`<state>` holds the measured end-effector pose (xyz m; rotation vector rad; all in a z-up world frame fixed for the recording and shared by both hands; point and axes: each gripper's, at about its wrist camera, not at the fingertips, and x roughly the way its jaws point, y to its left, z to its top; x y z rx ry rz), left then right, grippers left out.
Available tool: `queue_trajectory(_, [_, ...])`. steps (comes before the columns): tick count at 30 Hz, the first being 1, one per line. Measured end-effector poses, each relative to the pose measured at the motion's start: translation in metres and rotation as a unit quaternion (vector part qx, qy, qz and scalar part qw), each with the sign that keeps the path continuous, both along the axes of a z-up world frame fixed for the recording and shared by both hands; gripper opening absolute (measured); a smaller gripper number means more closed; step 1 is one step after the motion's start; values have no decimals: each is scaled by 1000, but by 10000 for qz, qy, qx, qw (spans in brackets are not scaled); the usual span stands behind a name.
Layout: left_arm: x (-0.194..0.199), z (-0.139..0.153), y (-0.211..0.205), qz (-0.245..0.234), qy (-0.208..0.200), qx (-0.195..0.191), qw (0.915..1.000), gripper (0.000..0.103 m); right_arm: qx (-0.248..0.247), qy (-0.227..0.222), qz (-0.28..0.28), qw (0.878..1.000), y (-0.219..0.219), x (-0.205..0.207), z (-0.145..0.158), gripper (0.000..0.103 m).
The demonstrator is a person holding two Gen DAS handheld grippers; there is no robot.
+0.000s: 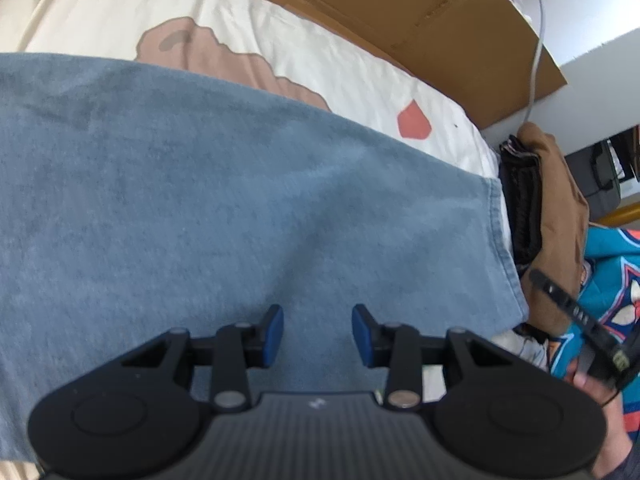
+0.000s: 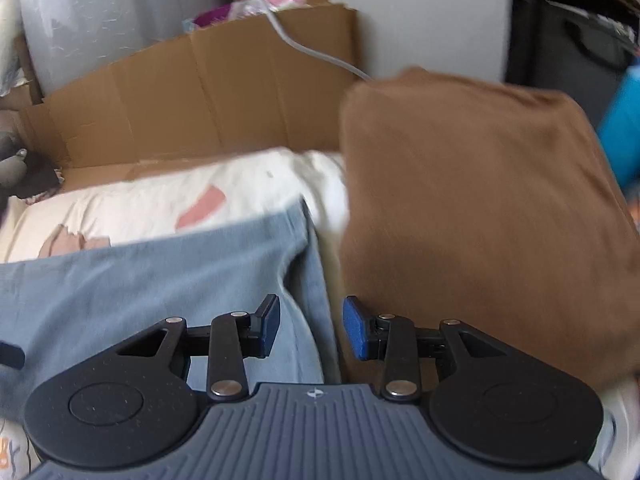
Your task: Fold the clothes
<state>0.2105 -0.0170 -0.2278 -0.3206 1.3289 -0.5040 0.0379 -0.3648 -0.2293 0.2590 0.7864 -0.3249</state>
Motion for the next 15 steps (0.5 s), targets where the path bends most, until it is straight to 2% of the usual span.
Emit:
queue_trajectory(5, [-18,-4,-9,-223,92,65,9997,40,217,110,-31,9997,12,-24,-4,42])
queue_trajectory(11, [-39,-12,-19,-429,269,90,9987,40,629,165,-16,9979,23,-29,-19,42])
queue_trajectory(15, [-53,-21,-28,-603,439,115,9971,40,1339,158,-281,9905,13,-20,-39,42])
